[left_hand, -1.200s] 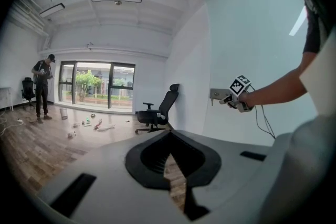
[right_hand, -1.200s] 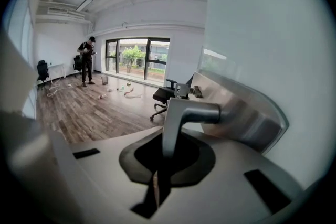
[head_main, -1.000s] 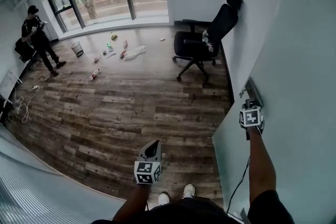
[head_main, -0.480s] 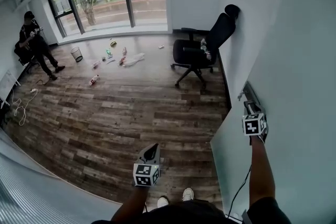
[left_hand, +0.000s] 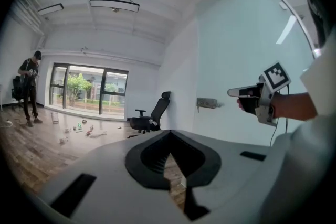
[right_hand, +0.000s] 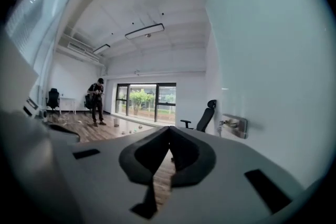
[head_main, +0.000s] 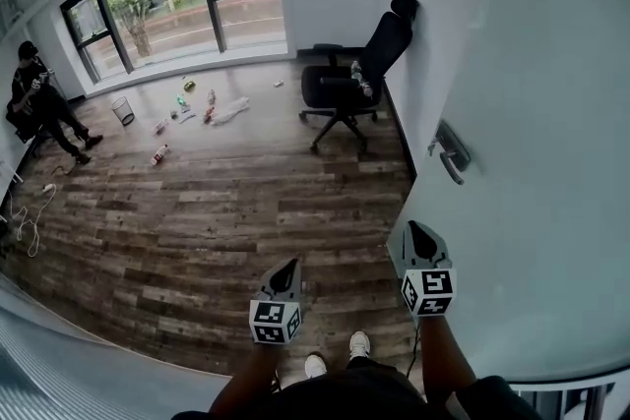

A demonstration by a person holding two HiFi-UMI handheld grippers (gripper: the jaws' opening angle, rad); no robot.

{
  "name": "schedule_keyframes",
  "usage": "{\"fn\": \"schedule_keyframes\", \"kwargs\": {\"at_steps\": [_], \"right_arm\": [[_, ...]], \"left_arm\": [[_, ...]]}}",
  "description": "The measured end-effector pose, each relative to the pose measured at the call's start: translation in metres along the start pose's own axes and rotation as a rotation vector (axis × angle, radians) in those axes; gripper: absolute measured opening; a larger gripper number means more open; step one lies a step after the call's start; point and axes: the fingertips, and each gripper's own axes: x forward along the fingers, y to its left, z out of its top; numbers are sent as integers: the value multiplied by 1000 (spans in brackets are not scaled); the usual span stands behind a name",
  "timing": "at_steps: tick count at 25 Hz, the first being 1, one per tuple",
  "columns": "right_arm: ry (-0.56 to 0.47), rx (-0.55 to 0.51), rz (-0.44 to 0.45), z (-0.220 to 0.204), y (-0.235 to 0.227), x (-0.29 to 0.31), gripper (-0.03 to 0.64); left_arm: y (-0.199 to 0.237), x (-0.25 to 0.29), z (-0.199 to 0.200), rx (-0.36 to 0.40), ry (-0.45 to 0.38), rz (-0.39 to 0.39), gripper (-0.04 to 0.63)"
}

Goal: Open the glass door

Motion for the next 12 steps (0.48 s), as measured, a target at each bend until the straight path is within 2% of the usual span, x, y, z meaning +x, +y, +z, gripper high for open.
{"fn": "schedule_keyframes", "kwargs": {"at_steps": [3, 5, 12], "right_arm": [[-42, -13, 53, -12, 43, -35, 15], [-24, -41, 46, -23, 59, -57, 15], [11, -47, 14, -55, 76, -138, 15]], "left_arm": [[-14, -23, -7, 6, 2, -26, 2], [-22, -40, -12, 4, 9, -37, 2], [-61, -97, -19, 30, -37, -45, 2]]}}
